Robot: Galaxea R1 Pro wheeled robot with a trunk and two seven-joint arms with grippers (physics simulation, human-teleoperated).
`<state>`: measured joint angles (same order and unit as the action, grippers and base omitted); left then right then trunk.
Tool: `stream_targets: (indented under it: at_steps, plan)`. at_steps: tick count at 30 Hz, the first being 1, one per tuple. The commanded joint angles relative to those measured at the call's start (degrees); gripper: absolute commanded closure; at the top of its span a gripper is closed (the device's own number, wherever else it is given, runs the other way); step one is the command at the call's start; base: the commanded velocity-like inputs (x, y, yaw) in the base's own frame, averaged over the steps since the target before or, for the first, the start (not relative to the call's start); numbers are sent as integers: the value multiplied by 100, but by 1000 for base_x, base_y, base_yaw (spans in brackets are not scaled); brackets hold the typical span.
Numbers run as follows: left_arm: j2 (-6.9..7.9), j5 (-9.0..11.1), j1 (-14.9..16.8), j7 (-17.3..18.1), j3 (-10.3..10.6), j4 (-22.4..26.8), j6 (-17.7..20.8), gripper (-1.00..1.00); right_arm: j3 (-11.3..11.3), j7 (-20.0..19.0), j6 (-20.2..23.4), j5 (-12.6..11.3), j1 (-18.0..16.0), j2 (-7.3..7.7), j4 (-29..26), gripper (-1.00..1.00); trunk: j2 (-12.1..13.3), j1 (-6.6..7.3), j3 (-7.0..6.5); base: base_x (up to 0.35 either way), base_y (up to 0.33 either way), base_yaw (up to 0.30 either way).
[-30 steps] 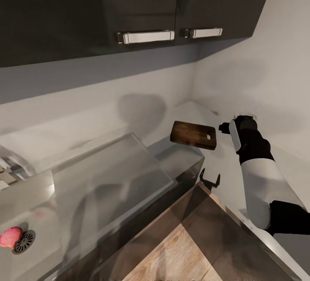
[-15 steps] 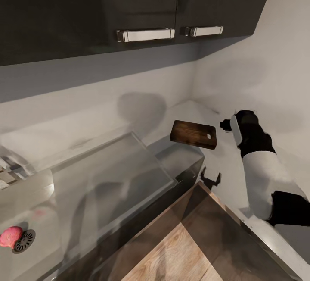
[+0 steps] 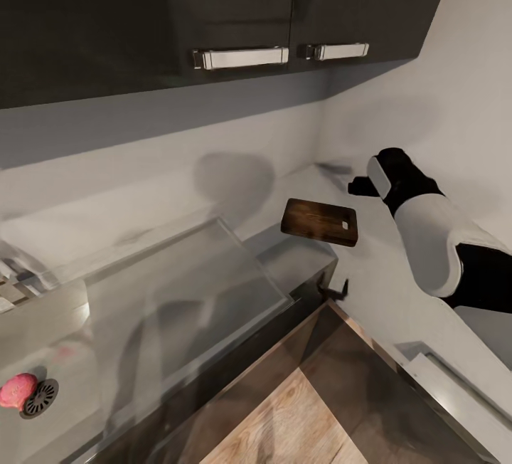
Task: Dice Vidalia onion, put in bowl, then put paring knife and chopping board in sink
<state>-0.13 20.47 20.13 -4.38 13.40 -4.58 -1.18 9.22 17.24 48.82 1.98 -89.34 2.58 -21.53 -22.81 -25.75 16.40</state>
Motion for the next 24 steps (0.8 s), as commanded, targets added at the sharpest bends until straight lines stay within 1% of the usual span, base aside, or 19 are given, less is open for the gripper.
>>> stream_targets:
  at_steps: [1,5,7,11,18,24]
  plan:
    - [-1,44,8,-2,48,-15,0,-100,35,4,-14,20,-7,-5,18,-100,-11,-3,10,0,0,0]
    - [6,46,8,-2,48,-17,38,-100,39,-6,-235,20,-12,6,93,-100,-11,-3,10,0,0,0]
    - [22,46,8,-2,48,-17,61,-100,43,-12,-316,17,-9,35,98,-100,-11,-3,10,0,0,0]
    - [29,45,8,-1,48,-17,72,-100,52,-14,-349,18,-6,102,97,-100,-11,-3,13,0,0,0]
    - [31,44,8,-1,48,-17,73,-100,57,-16,-355,15,-5,183,103,-100,-11,-3,64,0,0,0]
    - [31,46,8,-3,48,-17,74,-100,59,-19,-356,13,-4,213,105,-100,-11,-3,116,0,0,0]
